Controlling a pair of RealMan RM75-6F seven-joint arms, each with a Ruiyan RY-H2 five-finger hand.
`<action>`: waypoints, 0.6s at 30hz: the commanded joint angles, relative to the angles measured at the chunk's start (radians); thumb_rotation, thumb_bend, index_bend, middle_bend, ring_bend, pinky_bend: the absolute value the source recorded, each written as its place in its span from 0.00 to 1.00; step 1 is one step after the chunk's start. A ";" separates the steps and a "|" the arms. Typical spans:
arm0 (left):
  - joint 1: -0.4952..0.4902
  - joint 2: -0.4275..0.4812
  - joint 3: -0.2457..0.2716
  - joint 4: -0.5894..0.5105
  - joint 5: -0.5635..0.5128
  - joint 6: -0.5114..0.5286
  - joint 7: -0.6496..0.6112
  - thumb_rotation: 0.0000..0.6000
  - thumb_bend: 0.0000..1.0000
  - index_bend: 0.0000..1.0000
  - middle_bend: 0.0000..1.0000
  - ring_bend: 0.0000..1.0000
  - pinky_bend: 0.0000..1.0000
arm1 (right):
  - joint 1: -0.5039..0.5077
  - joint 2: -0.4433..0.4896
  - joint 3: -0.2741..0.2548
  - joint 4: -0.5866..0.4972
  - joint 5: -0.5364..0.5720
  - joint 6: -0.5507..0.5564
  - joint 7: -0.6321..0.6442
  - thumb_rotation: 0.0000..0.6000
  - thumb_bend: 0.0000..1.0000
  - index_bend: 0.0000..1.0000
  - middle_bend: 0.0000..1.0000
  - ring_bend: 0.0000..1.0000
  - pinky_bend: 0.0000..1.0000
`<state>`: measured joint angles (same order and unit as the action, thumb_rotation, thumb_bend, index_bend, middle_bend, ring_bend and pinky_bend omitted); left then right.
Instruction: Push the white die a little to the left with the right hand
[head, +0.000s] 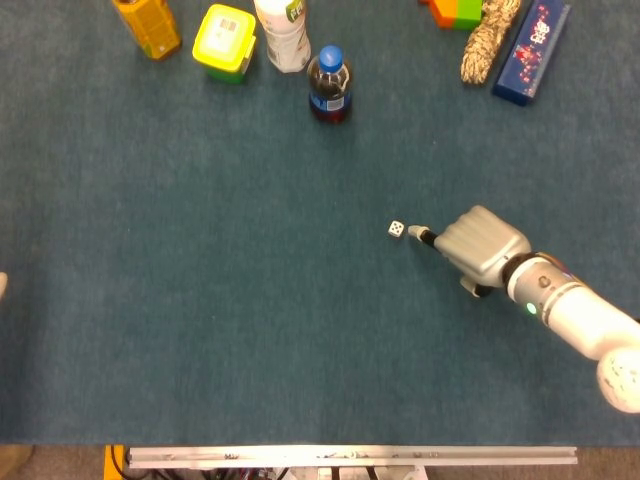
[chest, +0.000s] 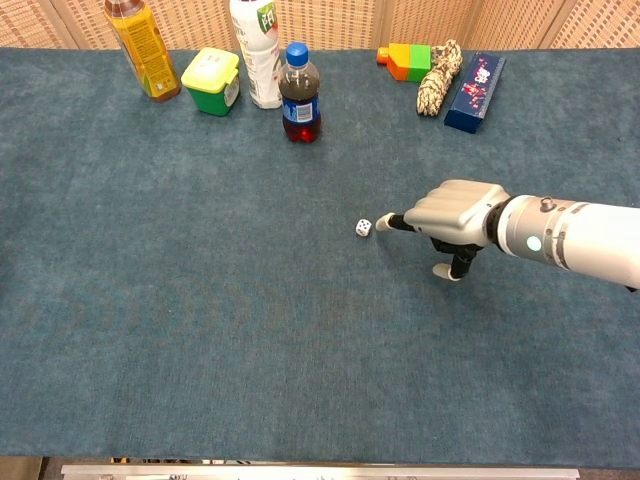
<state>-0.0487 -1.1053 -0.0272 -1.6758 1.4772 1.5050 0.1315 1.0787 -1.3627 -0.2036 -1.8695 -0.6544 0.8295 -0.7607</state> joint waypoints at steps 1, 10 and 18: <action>0.001 0.001 0.001 0.001 0.000 0.000 -0.001 1.00 0.22 0.03 0.04 0.07 0.03 | 0.006 -0.010 0.004 0.009 0.008 -0.007 0.003 1.00 0.35 0.03 1.00 1.00 1.00; 0.002 0.000 -0.002 0.008 -0.004 0.000 -0.007 1.00 0.22 0.03 0.04 0.07 0.03 | 0.025 -0.035 0.016 0.028 0.027 -0.013 0.010 1.00 0.35 0.03 1.00 1.00 1.00; 0.005 -0.001 -0.002 0.017 -0.007 0.003 -0.016 1.00 0.22 0.03 0.04 0.07 0.03 | 0.046 -0.050 0.044 0.037 0.035 -0.010 0.019 1.00 0.35 0.03 1.00 1.00 1.00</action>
<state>-0.0438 -1.1064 -0.0295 -1.6589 1.4707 1.5077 0.1161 1.1230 -1.4110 -0.1624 -1.8346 -0.6204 0.8197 -0.7434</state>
